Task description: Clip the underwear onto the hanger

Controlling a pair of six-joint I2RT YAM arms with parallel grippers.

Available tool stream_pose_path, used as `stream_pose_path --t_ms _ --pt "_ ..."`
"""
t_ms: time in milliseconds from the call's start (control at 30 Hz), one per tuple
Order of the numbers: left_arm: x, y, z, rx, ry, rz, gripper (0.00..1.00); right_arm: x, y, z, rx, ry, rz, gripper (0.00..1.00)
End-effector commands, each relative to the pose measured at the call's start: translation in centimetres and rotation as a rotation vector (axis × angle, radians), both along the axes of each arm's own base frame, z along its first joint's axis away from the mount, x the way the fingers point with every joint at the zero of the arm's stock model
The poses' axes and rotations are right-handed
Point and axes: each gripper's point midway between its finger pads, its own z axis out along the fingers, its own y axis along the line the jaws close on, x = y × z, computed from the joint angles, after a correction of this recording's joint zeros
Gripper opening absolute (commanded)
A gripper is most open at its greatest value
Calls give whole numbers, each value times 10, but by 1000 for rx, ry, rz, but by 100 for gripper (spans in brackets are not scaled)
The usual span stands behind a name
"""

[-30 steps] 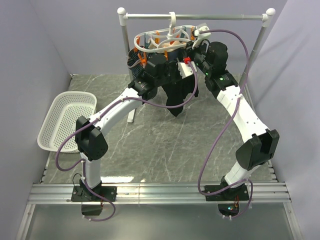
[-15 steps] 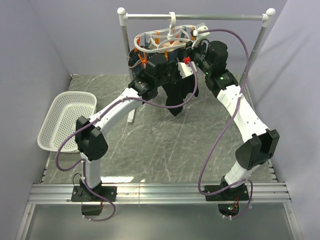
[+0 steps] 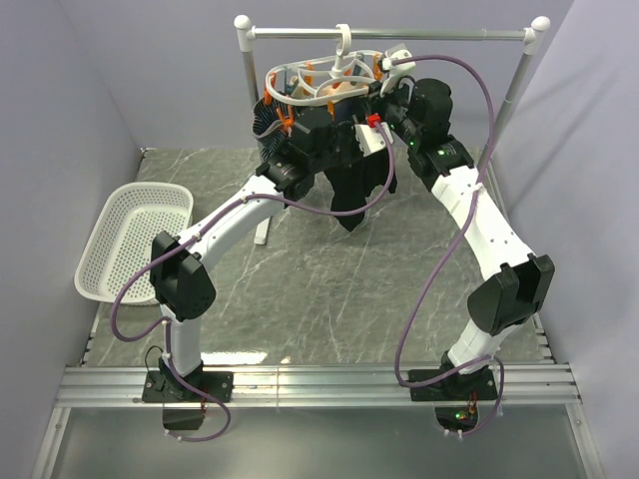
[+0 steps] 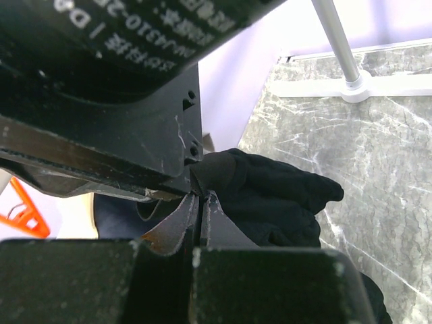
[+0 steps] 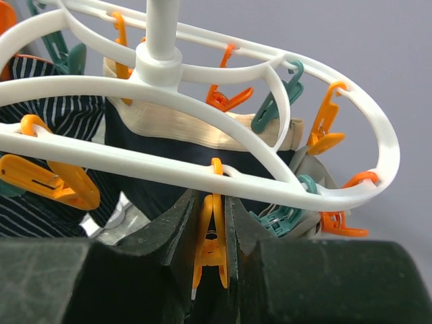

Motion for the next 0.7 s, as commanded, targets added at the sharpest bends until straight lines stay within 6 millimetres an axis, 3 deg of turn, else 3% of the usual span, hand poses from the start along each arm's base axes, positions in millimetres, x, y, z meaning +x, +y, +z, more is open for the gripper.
stream_pose_path --t_ms 0,667 --pt "-7 1 44 -85 -70 -13 0 -9 13 -34 -71 109 63 0" --pt "-3 2 48 -85 -91 -5 0 -9 15 -39 -88 130 75 0"
